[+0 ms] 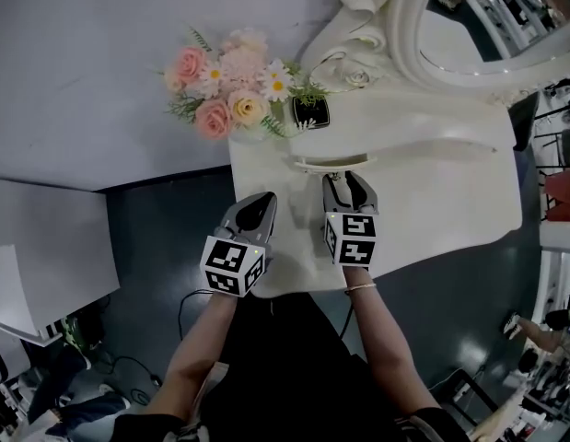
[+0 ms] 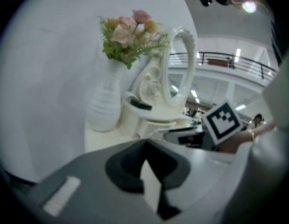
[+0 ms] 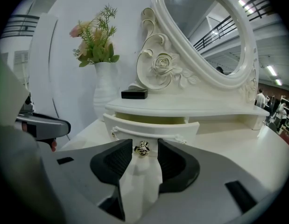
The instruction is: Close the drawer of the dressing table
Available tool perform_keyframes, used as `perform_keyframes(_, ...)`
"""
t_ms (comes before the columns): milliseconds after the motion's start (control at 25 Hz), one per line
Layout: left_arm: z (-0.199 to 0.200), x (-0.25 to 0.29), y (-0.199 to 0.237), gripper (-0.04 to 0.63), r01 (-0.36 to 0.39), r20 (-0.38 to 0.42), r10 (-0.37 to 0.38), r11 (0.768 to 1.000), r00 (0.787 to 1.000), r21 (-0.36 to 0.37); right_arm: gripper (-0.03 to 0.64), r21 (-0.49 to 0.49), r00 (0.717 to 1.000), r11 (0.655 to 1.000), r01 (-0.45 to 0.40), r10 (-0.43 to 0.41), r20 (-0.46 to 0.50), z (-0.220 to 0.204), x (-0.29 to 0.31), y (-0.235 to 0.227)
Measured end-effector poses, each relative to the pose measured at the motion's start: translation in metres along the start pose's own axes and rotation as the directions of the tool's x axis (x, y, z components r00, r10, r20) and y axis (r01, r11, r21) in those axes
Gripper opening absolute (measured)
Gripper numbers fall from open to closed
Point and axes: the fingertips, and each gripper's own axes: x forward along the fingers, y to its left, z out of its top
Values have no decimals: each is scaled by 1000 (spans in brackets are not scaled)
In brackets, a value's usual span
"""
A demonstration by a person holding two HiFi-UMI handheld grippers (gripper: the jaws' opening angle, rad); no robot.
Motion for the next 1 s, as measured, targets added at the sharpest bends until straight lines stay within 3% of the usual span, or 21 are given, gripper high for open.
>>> perform_keyframes(1000,5,-5,27,5,-53,21,54,998,998,-34,156,30,999,999,-15,14,31,20,31,-6)
